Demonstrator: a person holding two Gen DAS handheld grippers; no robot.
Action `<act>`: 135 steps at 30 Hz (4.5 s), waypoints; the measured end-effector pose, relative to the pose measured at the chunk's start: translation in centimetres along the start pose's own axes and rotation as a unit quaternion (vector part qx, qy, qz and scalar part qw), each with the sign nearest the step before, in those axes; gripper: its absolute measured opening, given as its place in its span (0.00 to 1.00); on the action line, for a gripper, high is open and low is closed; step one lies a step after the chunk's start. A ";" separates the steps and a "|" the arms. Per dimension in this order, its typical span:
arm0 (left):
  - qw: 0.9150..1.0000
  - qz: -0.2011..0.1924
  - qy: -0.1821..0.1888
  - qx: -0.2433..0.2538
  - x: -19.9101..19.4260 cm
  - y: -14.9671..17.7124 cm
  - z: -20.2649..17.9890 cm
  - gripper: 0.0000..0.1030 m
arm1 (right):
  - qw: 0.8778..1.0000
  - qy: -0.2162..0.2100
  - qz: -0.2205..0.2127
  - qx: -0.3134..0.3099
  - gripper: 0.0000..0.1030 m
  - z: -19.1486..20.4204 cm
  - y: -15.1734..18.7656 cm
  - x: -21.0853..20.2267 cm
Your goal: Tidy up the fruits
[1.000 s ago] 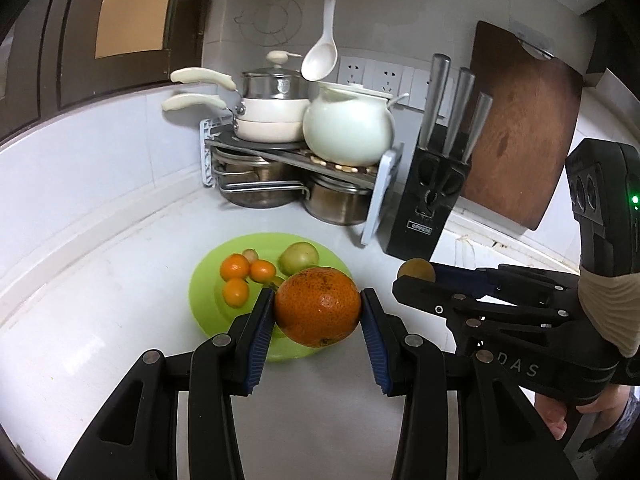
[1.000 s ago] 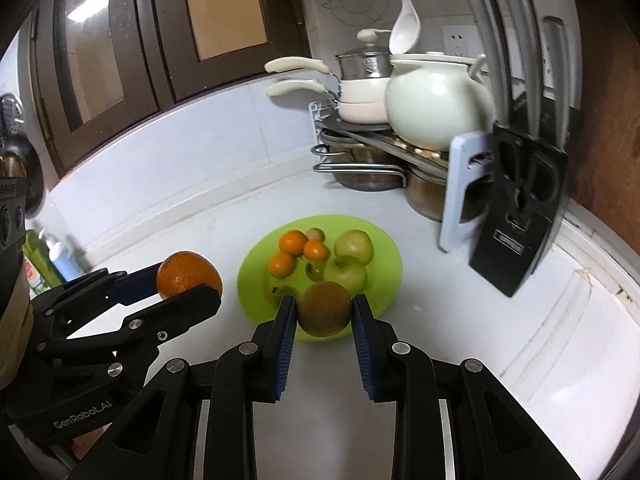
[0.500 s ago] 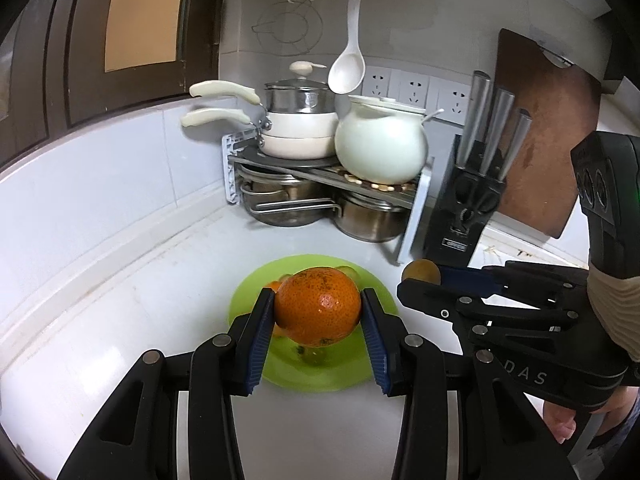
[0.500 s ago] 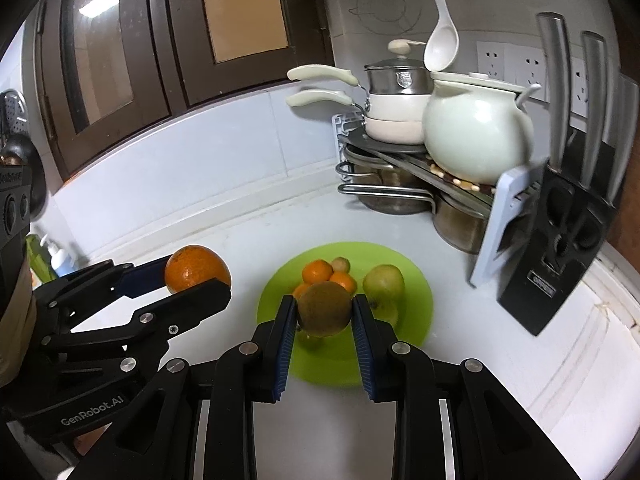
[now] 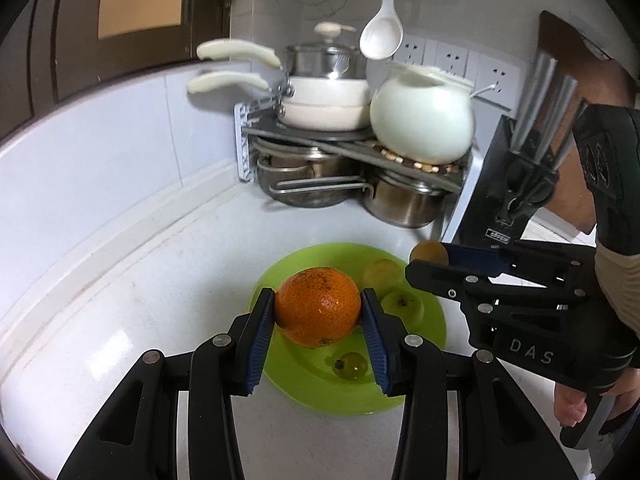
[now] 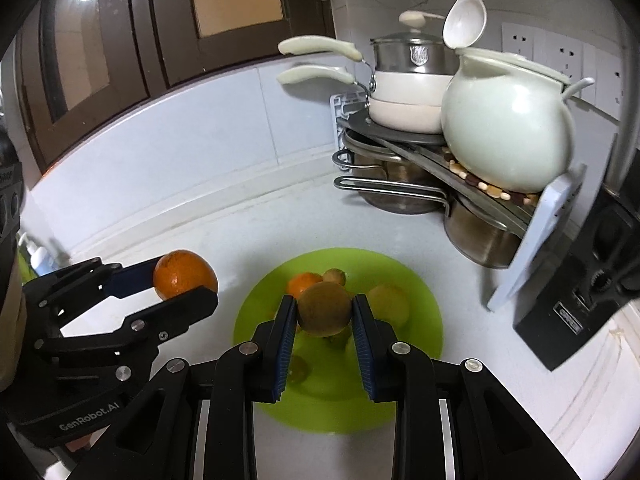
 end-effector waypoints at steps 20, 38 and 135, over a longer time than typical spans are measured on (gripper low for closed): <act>0.997 0.067 0.022 0.022 7.1 0.4 -0.2 0.41 | 0.999 -0.007 0.051 0.006 0.28 -2.4 -0.3 6.3; 0.999 0.026 -0.029 0.008 3.2 -0.1 1.3 0.47 | 0.999 0.004 0.035 0.026 0.29 -2.1 0.5 3.1; 0.984 -0.141 -0.107 -0.019 -26.4 18.1 -6.5 1.00 | 0.990 0.079 -0.106 0.045 0.78 5.7 20.6 -25.4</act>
Point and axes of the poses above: each gripper's, at about its wrist camera, not at the fingertips, and x roughly the way its jaws point, z to its left, y to its underside, the point moved 10 cm from there along x, roughly the way its jaws point, and after that the axes turned 7 degrees about z, right-handed, at the moved point
